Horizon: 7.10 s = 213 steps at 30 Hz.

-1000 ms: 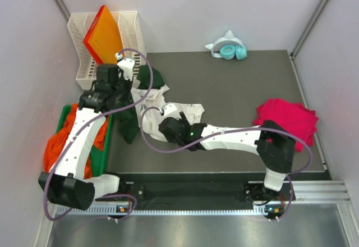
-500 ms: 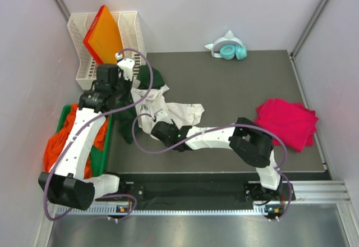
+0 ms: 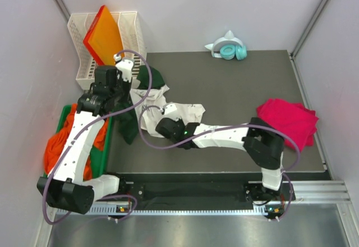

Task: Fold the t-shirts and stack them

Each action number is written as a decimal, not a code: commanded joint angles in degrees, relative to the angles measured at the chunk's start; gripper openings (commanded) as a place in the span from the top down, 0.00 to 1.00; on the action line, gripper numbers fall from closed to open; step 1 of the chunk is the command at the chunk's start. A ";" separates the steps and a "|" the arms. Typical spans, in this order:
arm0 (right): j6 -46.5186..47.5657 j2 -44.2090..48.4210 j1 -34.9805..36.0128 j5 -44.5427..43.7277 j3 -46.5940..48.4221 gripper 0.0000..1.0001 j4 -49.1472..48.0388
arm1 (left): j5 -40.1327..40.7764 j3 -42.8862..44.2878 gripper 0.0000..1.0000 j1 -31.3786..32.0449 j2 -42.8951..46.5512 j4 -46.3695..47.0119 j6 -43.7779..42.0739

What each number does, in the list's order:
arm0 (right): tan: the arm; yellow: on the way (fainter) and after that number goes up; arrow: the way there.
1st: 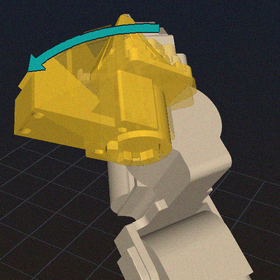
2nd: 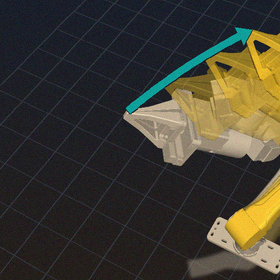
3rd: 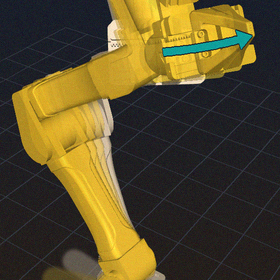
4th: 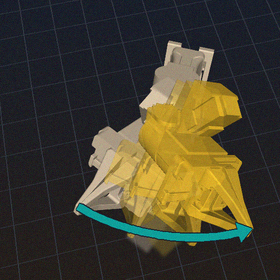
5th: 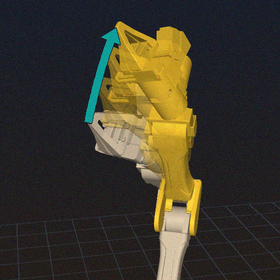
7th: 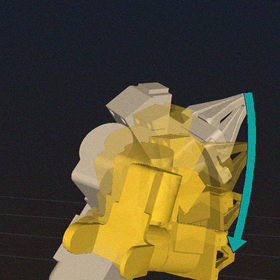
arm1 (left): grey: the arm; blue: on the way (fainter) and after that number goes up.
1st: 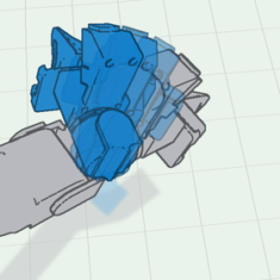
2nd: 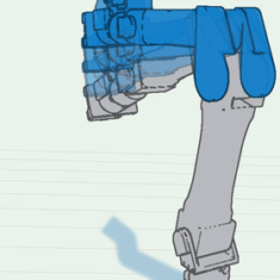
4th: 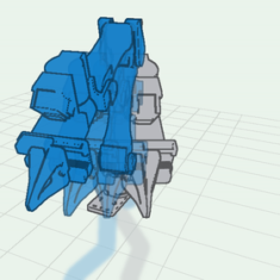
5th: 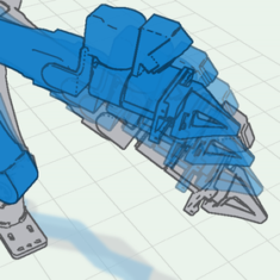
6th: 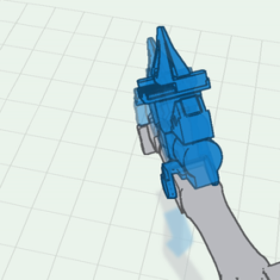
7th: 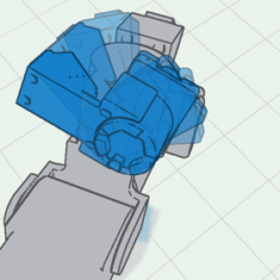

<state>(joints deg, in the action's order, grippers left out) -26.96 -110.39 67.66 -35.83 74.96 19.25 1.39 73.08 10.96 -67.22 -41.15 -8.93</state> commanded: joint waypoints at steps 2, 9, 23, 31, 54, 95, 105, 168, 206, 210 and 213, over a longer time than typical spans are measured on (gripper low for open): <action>-3.10 14.39 -5.16 -9.34 -2.35 1.00 3.08 | 1.25 -0.57 1.00 -0.24 2.45 3.00 0.05; -0.47 19.51 -16.32 -8.73 -3.42 1.00 4.75 | 0.99 -2.32 1.00 -0.41 3.67 3.18 0.40; -0.63 2.38 -38.29 -6.80 11.94 1.00 7.29 | 2.83 -4.52 1.00 -0.41 6.40 0.10 -1.79; 1.29 -9.04 -44.54 -0.82 26.10 0.80 8.00 | 3.71 -5.23 1.00 -0.41 7.19 -1.22 -1.97; 0.86 6.95 -24.76 -0.64 -1.39 0.39 -2.63 | 0.19 -7.16 1.00 -0.41 4.55 2.65 -0.48; -5.82 10.37 -35.49 7.26 -13.43 0.43 -10.36 | 0.46 -8.83 1.00 -0.41 4.82 2.30 0.67; -7.67 8.09 -36.63 12.89 -15.55 0.64 -15.20 | 0.54 -9.27 1.00 -0.41 4.82 2.12 0.58; 31.10 49.41 -29.34 -15.33 37.19 1.00 17.14 | 11.54 37.84 1.00 -2.52 5.36 -1.92 -3.29; 5.43 55.81 -29.25 -3.28 -4.38 1.00 14.77 | 19.25 73.60 1.00 38.43 -34.20 10.37 -24.36; 4.64 56.86 -29.25 -3.72 -5.00 1.00 15.73 | 22.86 69.68 1.00 38.27 -32.98 12.66 -25.17; 4.11 57.04 -29.25 -3.72 -5.52 1.00 16.09 | 21.56 52.07 1.00 33.45 -26.05 15.55 -22.02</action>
<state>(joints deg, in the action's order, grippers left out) -21.08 -54.87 38.39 -38.98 69.73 35.70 19.16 137.69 49.89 -101.75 -35.55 -31.44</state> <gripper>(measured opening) 0.003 0.022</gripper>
